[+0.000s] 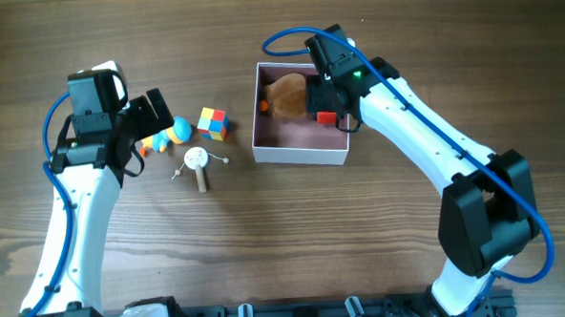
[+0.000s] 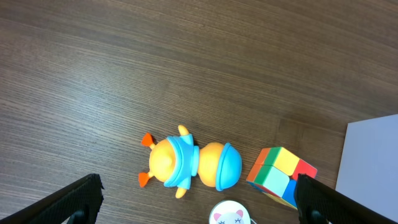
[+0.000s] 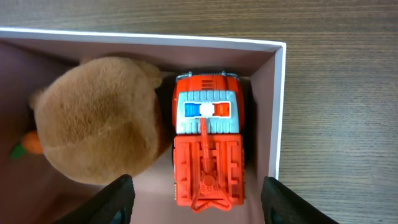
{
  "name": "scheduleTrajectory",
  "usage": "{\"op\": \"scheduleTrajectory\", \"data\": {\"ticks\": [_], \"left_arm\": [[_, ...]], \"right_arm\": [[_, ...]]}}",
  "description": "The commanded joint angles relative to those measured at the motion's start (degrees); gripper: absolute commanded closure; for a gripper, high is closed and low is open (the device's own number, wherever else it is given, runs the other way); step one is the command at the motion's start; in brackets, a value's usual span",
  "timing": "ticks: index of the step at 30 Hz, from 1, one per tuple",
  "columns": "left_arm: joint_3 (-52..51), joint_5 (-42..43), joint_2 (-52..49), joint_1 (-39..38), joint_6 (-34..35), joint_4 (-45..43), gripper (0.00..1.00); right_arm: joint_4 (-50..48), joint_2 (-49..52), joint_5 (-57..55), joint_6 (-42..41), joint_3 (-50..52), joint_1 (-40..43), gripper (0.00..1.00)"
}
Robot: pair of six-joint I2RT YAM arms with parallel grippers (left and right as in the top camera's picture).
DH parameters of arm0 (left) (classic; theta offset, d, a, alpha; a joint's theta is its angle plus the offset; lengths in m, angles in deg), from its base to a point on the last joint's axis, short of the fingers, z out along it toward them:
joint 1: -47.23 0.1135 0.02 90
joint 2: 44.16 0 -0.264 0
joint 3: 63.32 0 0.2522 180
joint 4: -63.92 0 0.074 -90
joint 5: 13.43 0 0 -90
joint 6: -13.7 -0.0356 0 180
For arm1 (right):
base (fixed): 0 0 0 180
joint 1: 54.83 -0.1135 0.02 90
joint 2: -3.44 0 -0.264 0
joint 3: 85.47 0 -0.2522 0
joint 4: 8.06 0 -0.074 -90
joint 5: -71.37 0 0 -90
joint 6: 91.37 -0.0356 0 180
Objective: Pack container
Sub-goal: 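Lower the red fire truck into the box beside the plush and release, then grasp the colour cube puzzle with the left gripper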
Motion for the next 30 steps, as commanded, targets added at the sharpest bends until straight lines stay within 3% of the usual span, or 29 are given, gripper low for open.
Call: {"op": "scheduleTrajectory", "data": {"ticks": [1,6,10,14,20,23,28,30], "left_arm": [[1.0,-0.3,-0.2,0.3,-0.9,-0.1,0.00],[1.0,-0.3,-0.2,0.3,-0.9,-0.1,0.00],[1.0,-0.3,-0.2,0.3,-0.9,-0.2,0.00],[1.0,-0.3,-0.2,0.3,-0.9,-0.1,0.00],[1.0,-0.3,-0.2,0.3,-0.9,-0.1,0.00],[1.0,0.8,-0.2,0.3,0.2,-0.2,0.00],[1.0,11.1,-0.2,0.3,6.9,1.3,0.00],[1.0,15.5,-0.2,0.3,7.9,0.8,0.00]], "right_arm": [[1.3,-3.5,-1.2,2.8,-3.1,0.1,0.37],[1.8,-9.4,5.2,2.9,-3.5,-0.8,0.52],[2.8,-12.0,10.7,2.9,-3.5,-3.6,0.54],[6.2,-12.7,9.8,3.8,-3.5,-5.1,0.47],[9.5,-19.9,8.7,1.0,-3.5,0.6,0.34],[11.3,-26.5,7.6,1.0,-3.5,6.8,0.25],[16.8,-36.1,6.3,1.0,-3.5,21.5,0.18],[19.5,-38.2,6.3,1.1,-3.5,27.1,0.11]]}}
